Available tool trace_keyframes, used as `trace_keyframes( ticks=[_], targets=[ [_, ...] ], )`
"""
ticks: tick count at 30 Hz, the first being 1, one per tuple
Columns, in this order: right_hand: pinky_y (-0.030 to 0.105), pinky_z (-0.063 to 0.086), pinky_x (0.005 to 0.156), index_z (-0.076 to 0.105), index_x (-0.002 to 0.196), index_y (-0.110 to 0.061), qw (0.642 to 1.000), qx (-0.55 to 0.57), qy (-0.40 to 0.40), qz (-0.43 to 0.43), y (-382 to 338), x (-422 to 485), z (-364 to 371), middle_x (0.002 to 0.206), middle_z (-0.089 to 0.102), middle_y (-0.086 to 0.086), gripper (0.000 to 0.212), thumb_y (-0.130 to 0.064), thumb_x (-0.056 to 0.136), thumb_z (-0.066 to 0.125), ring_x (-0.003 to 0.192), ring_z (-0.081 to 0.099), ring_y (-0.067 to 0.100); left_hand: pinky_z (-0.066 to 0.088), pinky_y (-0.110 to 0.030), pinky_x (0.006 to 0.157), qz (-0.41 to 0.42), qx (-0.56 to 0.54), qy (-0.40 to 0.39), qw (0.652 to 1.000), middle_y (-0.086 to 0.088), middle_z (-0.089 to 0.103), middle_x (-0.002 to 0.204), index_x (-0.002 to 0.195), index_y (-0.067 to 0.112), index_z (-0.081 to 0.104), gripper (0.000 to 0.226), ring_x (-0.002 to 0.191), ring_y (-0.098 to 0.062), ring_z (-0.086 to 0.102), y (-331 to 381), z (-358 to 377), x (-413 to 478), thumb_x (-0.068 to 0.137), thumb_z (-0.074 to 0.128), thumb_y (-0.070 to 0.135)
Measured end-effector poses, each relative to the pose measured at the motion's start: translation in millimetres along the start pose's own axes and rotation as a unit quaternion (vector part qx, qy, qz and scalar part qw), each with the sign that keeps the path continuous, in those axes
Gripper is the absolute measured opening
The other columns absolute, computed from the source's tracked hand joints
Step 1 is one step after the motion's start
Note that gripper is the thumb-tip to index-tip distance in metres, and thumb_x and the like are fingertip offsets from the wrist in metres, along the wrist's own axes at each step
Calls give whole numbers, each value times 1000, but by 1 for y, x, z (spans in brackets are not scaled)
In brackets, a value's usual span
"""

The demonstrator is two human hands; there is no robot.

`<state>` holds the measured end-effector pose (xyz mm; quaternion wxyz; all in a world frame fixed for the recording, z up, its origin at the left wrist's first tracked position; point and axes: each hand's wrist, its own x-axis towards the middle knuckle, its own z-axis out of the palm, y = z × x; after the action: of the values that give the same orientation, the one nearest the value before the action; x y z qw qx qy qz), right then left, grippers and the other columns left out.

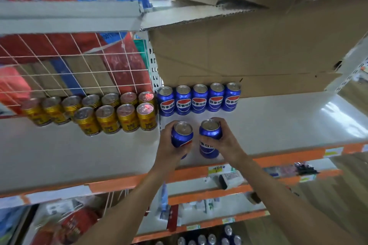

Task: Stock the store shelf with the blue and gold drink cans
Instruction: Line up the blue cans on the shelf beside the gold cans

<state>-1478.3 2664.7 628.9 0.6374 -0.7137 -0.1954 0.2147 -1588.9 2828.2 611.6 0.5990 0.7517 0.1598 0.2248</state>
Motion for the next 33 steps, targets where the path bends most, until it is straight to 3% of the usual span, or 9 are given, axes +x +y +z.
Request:
trace_keyframes(
  ticks=[4,8,10,13,16,21,25,31,33],
  targets=[
    [28,54,88,53,125,-12,999,-34,5,-31,5,13,4,123,61,12,62,2,73,83,110,63,19,51,-19,89,34,-5,-14,999,17,67,112,109,59,53,66,108,-11,65,-3,-5,16,73,84,13],
    [20,51,87,52,128,-17,995,-95,-3,-41,3,18,3,124,61,0,63,1,76,81,110,61,6,55,-37,95,49,3,-43,998,13,66,114,115,44,53,59,109,-11,64,-2,-7,25,76,85,13],
    [22,51,90,49,130,-23,987,-152,-8,-43,0,18,2,123,59,-10,66,-6,76,83,109,59,2,53,-39,98,57,42,-40,997,12,61,123,122,42,50,60,115,-9,60,-2,-7,24,77,85,23],
    [38,49,102,45,139,-26,941,-328,30,-72,-4,14,-1,135,48,-4,78,-34,74,86,124,50,16,45,-30,101,69,174,-23,982,5,40,144,146,34,35,85,133,-12,41,-4,-10,18,77,84,41],
    [42,52,94,48,138,-21,888,-441,55,-117,-11,14,1,133,45,3,79,-47,72,83,123,49,24,45,-28,94,128,295,-7,947,-2,37,139,144,30,39,80,129,-20,40,-3,-13,16,78,82,42],
    [46,48,102,48,140,-20,870,-466,-35,-160,-22,28,-8,142,46,3,75,-31,75,83,129,46,28,48,-34,99,136,300,-24,944,1,49,137,133,27,53,58,126,-23,47,6,-12,25,82,79,18],
    [34,44,103,42,145,-20,858,-457,-120,-200,-29,36,-15,149,40,0,76,-19,79,79,134,42,22,49,-35,99,154,296,-41,942,4,51,138,132,25,51,55,125,-19,50,7,-17,27,84,76,13],
    [40,51,99,21,157,-18,811,-514,-136,-244,-14,44,-9,160,22,2,93,-17,82,76,142,34,26,55,-37,93,143,340,-34,929,0,41,145,138,24,44,69,127,-21,49,-3,-7,23,80,81,19],
    [39,53,96,24,155,-17,819,-501,-119,-252,-9,43,-9,157,28,5,93,-13,79,78,138,41,27,56,-39,94,144,351,-16,925,-2,40,147,138,23,45,68,129,-23,50,-3,-3,23,81,80,14]
  ],
)
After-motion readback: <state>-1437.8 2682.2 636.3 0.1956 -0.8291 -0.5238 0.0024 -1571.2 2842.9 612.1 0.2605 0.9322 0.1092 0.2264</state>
